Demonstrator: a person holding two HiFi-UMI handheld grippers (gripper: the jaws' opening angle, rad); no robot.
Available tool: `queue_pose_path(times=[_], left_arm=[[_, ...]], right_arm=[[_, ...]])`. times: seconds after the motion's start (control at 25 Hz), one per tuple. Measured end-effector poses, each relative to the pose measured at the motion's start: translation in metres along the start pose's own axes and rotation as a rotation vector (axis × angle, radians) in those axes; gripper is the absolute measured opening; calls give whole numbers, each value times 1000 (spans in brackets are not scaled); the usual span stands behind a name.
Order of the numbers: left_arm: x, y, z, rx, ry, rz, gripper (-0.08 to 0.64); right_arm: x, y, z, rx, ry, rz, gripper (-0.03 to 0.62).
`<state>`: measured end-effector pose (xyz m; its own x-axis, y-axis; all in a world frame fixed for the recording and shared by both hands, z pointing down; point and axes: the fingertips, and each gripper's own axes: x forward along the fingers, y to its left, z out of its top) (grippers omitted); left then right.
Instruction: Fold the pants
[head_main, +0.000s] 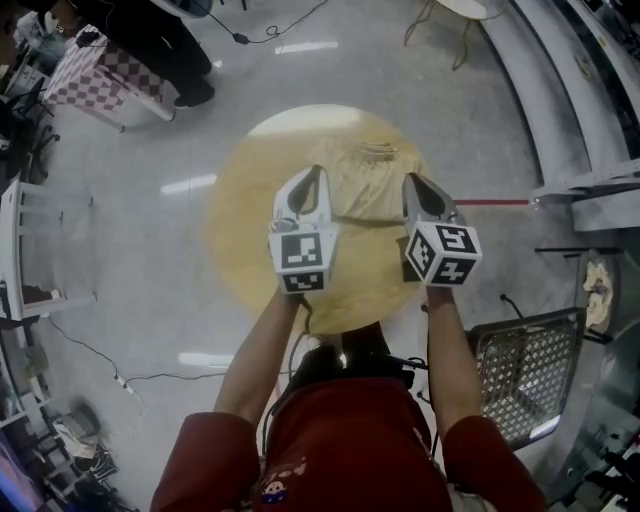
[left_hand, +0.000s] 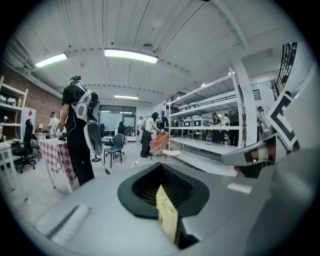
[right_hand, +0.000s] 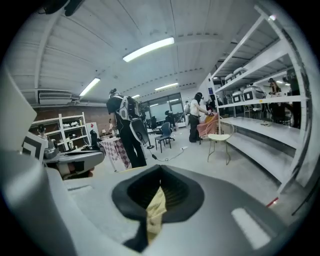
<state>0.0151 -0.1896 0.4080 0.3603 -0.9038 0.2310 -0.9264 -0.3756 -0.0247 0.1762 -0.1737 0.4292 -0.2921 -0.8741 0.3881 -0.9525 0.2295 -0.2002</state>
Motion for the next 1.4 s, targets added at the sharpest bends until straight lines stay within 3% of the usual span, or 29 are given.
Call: queue_pose_path(times=[0.44,0.76,0.88,1.4], left_arm=[[-133,3,52,45,-217,-4,8],[-222,-4,71,73,-371,15,8],[-250,-10,71,51,-423,18,8],[-314,-16,57,69,-437,48,8]], right_arm=[[-117,77,36,-81,-250,-15,0],[-193,119,41,-111,-399,-10,0],[-218,135,39,-150,-447,-7,0],[-264,176,14,-220,-482,11,0]])
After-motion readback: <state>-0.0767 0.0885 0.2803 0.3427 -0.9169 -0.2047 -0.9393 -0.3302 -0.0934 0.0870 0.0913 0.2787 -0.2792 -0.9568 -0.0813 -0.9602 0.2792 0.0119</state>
